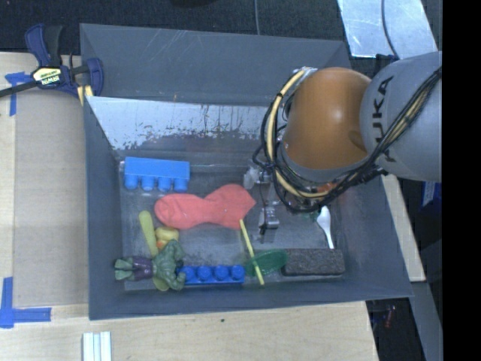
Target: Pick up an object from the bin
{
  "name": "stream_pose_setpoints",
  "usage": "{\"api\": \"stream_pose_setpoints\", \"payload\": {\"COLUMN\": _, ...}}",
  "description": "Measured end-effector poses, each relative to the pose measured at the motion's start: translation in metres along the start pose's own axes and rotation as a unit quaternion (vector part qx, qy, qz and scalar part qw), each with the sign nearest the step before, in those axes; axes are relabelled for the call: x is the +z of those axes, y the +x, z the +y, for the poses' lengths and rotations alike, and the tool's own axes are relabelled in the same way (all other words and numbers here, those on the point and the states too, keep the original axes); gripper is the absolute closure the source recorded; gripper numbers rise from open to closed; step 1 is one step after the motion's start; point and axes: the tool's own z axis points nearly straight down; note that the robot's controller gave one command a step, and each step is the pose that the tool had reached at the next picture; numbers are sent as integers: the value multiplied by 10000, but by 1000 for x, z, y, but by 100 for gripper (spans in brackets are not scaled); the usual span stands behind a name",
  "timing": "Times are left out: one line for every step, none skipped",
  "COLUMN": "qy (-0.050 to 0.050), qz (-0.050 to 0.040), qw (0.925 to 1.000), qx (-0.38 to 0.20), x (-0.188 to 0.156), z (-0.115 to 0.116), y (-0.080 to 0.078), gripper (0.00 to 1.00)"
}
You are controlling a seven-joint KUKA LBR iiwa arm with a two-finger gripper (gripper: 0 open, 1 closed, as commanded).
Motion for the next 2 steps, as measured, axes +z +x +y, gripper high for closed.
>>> {"api": "stream_pose_setpoints", "payload": {"qy": -2, "qz": -43, "qw": 10000, "qx": 5, "x": -5, "z": 0, "y": -2, "gripper": 0}}
{"api": "stream_pose_setpoints", "payload": {"qy": -6, "qz": -63, "qw": 9991, "qx": 426, "x": 39, "z": 15, "y": -21, "gripper": 0}}
